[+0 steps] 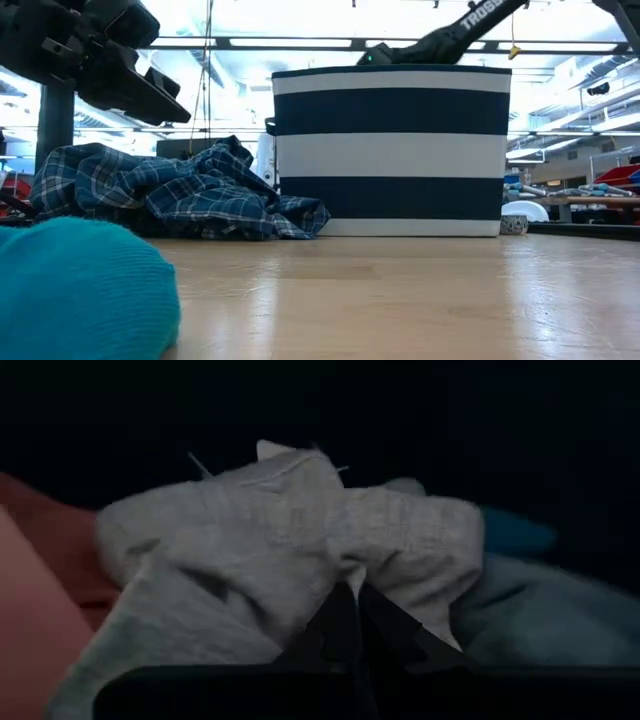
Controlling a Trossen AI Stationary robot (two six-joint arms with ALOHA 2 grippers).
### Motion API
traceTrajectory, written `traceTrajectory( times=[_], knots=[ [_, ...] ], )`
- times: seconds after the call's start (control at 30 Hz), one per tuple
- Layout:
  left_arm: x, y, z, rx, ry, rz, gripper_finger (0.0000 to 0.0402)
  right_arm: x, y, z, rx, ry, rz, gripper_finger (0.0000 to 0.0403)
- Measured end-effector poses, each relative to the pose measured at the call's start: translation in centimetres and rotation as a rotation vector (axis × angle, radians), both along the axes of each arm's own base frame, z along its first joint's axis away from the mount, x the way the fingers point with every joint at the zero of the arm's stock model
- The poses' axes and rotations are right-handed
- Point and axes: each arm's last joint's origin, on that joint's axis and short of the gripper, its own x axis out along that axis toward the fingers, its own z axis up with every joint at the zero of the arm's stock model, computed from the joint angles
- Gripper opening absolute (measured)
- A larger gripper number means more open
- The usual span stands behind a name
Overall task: Sort clothes
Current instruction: Put the gray underwear into the blue bin, then put the blue and white shirt into the blue bin
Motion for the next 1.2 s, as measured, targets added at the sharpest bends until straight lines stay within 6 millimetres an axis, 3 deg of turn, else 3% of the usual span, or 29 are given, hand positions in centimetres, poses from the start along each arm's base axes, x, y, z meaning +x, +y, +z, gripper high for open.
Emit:
traceTrajectory(
  times=[0.3,0.53,0.63,0.87,1.2],
  knots=[
    [0.0,0.0,-0.1,-0.011,0.007,0.006,0.0106,-1.6,-0.3,-3.0,0.105,-0.005,-0.054,0.0011],
    [0.0,0.0,-0.1,-0.013,0.006,0.007,0.0106,-1.9,0.0,-2.5,0.121,-0.018,-0.056,0.0073],
    [0.0,0.0,-0.1,-0.014,0.006,0.008,0.0106,-2.4,0.4,-1.1,0.116,-0.047,-0.056,0.0108],
    [0.0,0.0,-0.1,-0.015,0.006,0.008,0.0106,-4.6,1.9,4.6,0.032,-0.169,-0.051,0.0176],
    [0.0,0.0,-0.1,-0.015,0.006,0.008,0.0106,-8.5,6.7,11.6,-0.059,-0.300,0.024,0.0203]
  ],
)
